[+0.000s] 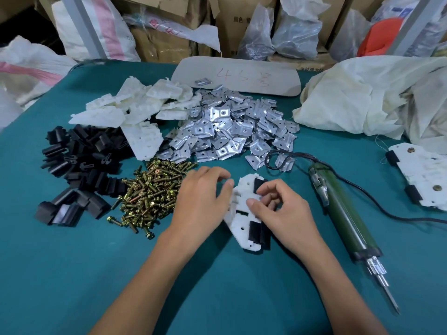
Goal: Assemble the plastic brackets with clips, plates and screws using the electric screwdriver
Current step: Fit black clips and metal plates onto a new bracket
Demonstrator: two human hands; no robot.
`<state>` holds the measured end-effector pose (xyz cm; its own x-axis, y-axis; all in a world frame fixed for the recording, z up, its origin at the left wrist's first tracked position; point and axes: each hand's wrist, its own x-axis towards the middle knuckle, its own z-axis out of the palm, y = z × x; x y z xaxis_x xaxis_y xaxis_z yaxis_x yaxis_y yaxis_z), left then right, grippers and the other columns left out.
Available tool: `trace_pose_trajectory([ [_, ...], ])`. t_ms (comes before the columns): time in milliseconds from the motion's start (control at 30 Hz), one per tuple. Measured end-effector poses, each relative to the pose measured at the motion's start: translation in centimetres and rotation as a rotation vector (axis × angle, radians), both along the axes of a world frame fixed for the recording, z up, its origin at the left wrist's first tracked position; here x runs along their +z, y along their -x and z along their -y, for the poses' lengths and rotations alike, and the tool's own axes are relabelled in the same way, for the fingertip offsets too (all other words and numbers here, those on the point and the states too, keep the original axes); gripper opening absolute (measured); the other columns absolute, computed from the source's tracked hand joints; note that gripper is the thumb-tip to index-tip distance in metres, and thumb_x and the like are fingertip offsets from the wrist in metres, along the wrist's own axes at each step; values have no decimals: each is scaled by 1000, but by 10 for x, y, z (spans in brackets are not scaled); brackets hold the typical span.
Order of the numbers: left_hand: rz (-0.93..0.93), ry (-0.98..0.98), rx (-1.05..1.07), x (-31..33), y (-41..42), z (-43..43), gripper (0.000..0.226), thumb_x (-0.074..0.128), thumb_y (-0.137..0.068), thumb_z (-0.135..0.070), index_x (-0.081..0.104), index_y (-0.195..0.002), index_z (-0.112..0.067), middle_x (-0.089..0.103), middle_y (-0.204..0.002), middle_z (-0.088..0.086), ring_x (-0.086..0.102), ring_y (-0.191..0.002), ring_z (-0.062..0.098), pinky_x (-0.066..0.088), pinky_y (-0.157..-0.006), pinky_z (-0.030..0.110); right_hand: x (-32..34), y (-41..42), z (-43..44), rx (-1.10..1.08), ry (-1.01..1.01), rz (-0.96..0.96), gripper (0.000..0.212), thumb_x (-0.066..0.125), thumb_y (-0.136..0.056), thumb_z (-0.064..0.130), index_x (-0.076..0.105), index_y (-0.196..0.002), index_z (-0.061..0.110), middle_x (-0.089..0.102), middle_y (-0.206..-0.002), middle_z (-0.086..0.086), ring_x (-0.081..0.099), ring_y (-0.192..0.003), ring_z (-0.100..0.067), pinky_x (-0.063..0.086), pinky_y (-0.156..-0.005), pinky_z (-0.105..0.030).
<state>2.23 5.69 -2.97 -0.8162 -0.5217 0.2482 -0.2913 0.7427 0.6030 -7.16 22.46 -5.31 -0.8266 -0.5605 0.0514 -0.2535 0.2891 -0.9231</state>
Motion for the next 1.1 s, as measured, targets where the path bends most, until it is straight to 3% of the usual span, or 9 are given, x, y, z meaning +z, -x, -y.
trace_pose_trajectory([
  [100, -26, 80, 24, 17, 9, 29, 14, 61, -98, -23, 71, -105, -16, 70, -99, -4, 61, -96, 19, 48, -93, 40, 0, -2, -1, 38, -65, -73, 24, 80, -81, 35, 61, -93, 42, 63, -93, 19, 59, -85, -9, 45, -75, -12],
  [167, -23, 95, 81, 26, 18, 52, 16, 62, -98, -25, 70, -109, -17, 70, -100, -4, 60, -99, 22, 48, -93, 41, 1, -2, -2, 62, -86, -90, 27, 80, -83, 30, 60, -95, 44, 62, -97, 22, 58, -91, -7, 43, -77, -10],
  [400, 100, 94, 85, 32, 61, 104, 47, 71, -91, -31, 55, -133, -17, 67, -119, 2, 51, -120, 29, 45, -98, 44, 4, -4, -1, 49, -23, -17, 21, 77, -86, 33, 62, -98, 42, 64, -96, 17, 60, -91, -10, 47, -78, -13],
  [533, 255, 161, 26, 30, 80, 110, 55, 74, -87, -34, 49, -134, -21, 66, -120, 2, 44, -123, 30, 38, -96, 42, 6, -4, 0, -7, 15, -3, 18, 77, -88, 28, 64, -96, 37, 65, -94, 15, 60, -89, -8, 47, -78, -13],
  [700, 242, 218, 13, 29, 84, 105, 47, 72, -86, -36, 53, -127, -21, 70, -105, 0, 49, -115, 29, 42, -92, 42, 10, -2, 1, -50, 54, 28, 16, 76, -90, 22, 65, -96, 31, 67, -91, 7, 60, -82, -5, 47, -74, -12],
  [900, 235, 33, -21, 31, 76, 104, 38, 72, -84, -49, 59, -111, -26, 67, -90, -10, 57, -97, 20, 49, -88, 39, 12, -3, 1, -53, 68, 51, 15, 74, -91, 20, 65, -97, 29, 68, -89, 8, 59, -76, -1, 47, -70, -10],
  [1000, 143, 229, -24, 29, 68, 102, 20, 65, -91, -40, 70, -93, -21, 70, -86, -4, 59, -100, 26, 45, -92, 41, 10, -2, 1, -59, 67, 45, 14, 73, -91, 21, 65, -96, 31, 67, -89, 12, 58, -75, 0, 46, -69, -9],
  [1100, 9, 361, -4, 31, 61, 101, 19, 63, -92, -29, 74, -85, -16, 71, -105, 3, 54, -111, 29, 34, -102, 38, 7, -1, 1, -73, 68, 31, 14, 73, -92, 23, 64, -95, 33, 66, -91, 16, 57, -76, -1, 49, -68, -12],
])
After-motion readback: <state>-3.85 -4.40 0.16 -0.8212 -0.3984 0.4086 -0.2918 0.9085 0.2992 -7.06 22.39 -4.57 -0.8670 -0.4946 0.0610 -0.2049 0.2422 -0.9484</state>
